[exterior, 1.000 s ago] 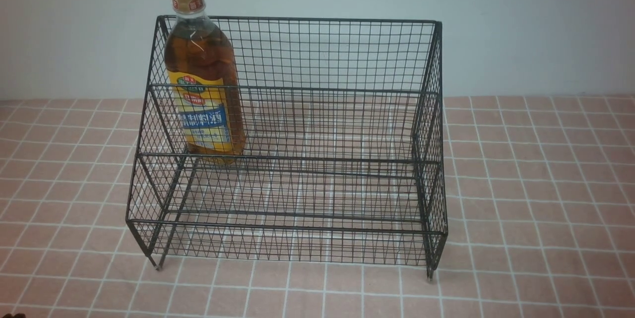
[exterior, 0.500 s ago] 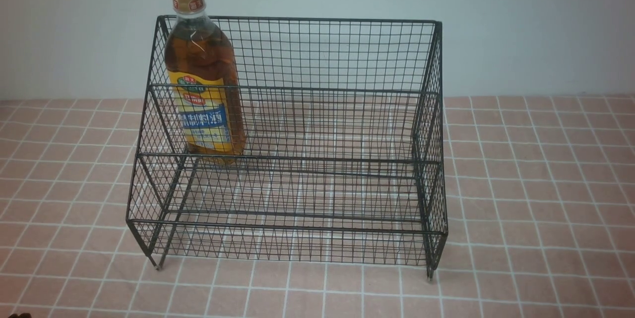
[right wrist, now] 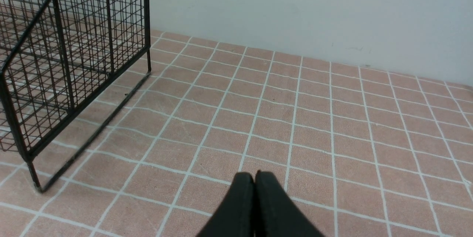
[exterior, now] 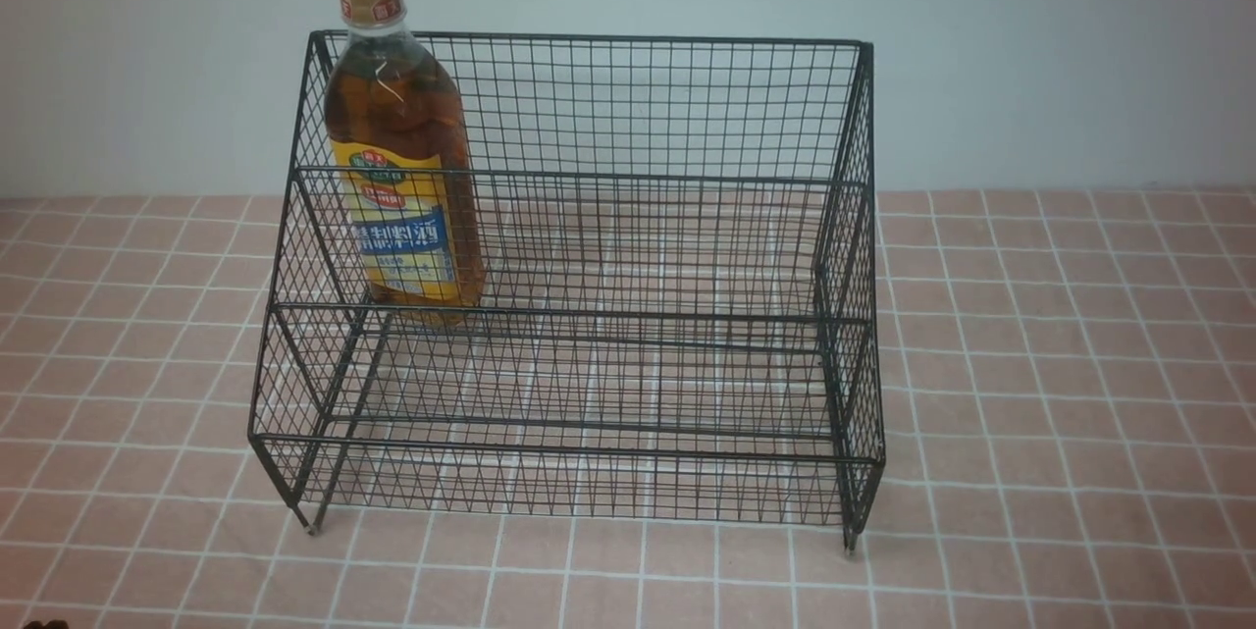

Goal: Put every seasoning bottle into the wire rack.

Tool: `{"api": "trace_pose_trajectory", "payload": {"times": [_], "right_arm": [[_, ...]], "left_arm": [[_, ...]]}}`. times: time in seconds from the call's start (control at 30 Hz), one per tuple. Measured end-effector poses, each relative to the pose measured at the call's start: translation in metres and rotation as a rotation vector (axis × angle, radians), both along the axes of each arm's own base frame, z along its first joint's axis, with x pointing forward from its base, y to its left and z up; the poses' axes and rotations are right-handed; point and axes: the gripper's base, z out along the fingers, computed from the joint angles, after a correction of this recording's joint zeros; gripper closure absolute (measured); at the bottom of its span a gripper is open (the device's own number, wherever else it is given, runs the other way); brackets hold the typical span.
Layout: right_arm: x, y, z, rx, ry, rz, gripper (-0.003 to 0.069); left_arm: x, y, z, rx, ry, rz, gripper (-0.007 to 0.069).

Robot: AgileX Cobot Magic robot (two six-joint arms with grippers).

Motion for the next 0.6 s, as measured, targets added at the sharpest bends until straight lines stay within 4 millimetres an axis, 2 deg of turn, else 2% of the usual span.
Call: {"api": "trace_pose_trajectory", "payload": {"times": [0.13, 0.6], "right_arm": [[0.0000, 0.0000, 0.0000, 0.000, 0.000, 0.000, 0.0673], [0.0000, 0.0000, 0.0000, 0.000, 0.000, 0.000, 0.0673]], "left_arm": [[-0.0001, -0.0024, 0.0000, 0.026, -0.001, -0.059, 0.0610], [-0.0001, -0.0025, 0.0000, 0.029, -0.001, -0.062, 0.0610]]}}
